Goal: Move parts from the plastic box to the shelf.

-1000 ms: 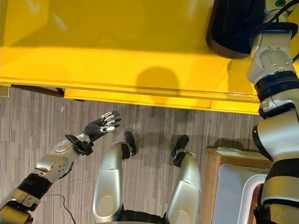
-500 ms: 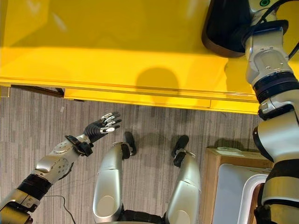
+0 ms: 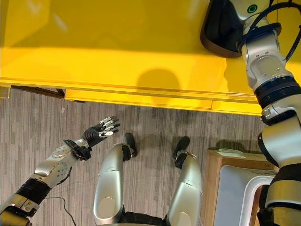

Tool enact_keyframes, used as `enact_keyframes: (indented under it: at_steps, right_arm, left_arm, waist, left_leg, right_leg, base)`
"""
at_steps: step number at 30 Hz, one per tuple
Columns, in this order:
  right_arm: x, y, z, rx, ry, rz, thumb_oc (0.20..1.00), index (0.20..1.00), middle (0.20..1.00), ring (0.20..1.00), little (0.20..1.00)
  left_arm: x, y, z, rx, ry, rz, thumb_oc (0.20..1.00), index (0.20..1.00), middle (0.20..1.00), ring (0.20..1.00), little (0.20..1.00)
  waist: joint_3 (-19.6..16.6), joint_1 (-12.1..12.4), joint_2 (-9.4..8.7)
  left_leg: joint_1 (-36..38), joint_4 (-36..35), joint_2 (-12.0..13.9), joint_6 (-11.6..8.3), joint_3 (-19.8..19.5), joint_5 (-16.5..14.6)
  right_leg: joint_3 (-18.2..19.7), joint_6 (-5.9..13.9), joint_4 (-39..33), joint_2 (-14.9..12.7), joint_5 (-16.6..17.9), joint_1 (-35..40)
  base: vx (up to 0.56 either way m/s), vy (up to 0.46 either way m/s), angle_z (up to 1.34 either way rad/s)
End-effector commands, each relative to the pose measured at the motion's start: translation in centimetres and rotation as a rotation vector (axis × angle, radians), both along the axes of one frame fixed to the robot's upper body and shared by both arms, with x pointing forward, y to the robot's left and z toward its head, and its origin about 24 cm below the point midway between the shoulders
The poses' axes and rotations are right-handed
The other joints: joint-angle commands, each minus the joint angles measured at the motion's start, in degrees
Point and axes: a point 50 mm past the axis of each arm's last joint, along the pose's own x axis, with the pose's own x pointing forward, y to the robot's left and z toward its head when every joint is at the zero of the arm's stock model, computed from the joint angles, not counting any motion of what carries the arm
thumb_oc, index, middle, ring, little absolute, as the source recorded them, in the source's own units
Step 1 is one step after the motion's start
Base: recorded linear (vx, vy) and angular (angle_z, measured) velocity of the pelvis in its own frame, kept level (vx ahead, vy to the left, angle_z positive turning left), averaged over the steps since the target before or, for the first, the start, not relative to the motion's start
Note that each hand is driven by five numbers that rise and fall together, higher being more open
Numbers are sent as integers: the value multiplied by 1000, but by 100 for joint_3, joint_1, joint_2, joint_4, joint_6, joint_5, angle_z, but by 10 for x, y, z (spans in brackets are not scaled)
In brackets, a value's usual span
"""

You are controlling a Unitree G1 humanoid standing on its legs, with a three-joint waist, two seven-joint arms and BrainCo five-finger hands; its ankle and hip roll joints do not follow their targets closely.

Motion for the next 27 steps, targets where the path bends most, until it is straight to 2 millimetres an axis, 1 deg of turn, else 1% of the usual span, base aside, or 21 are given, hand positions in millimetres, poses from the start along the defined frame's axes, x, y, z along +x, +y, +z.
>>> enact_keyframes:
  at_steps: [1,6,10,20,23,27]
  right_arm:
    - [-10,-17,2,-113,-3,-64,1000,1000,1000,1000,1000]
    - [-9,-18,-4,-157,25,-73,1000,1000,1000,1000,1000]
    - [-9,-15,-12,-219,56,-52,1000,1000,1000,1000,1000]
    - [-8,-12,-24,-281,110,-32,1000,1000,1000,1000,1000]
    - [-9,-13,-30,-314,139,-25,1000,1000,1000,1000,1000]
    - [-8,-11,-37,-347,169,-14,1000,1000,1000,1000,1000]
  left_arm:
    - [-4,-8,6,-36,-55,-49,1000,1000,1000,1000,1000]
    - [-5,-7,5,-35,-52,-47,1000,1000,1000,1000,1000]
    - [-8,-6,3,-31,-55,-44,1000,1000,1000,1000,1000]
    - [-9,-6,3,-31,-57,-39,1000,1000,1000,1000,1000]
    - [-10,-4,3,-31,-58,-37,1000,1000,1000,1000,1000]
    - [-10,-4,3,-29,-57,-37,1000,1000,1000,1000,1000]
  waist:
    - [-202,131,0]
    - [-202,143,-12]
    - [-202,140,-39]
    - [-202,114,-69]
    - [-202,104,-91]
    - [-202,93,-126]
  left_leg:
    - [190,-584,-98,-147,-118,162]
    - [203,-581,-103,-139,-119,159]
    - [224,-613,-86,-138,-102,176]
    - [322,-648,-64,-149,-52,182]
    - [331,-636,-51,-152,-44,181]
    - [354,-651,-20,-172,-15,200]
  right_leg:
    - [-223,557,1041,-159,-766,44]
    - [-230,556,1055,-156,-771,58]
    - [-247,564,1029,-149,-760,82]
    - [-239,570,985,-124,-770,171]
    - [-236,572,986,-121,-772,185]
    - [-247,595,887,-127,-711,220]
  base:
    - [0,0,0]
    - [0,0,0]
    - [0,0,0]
    - [0,0,0]
    - [0,0,0]
    - [0,0,0]
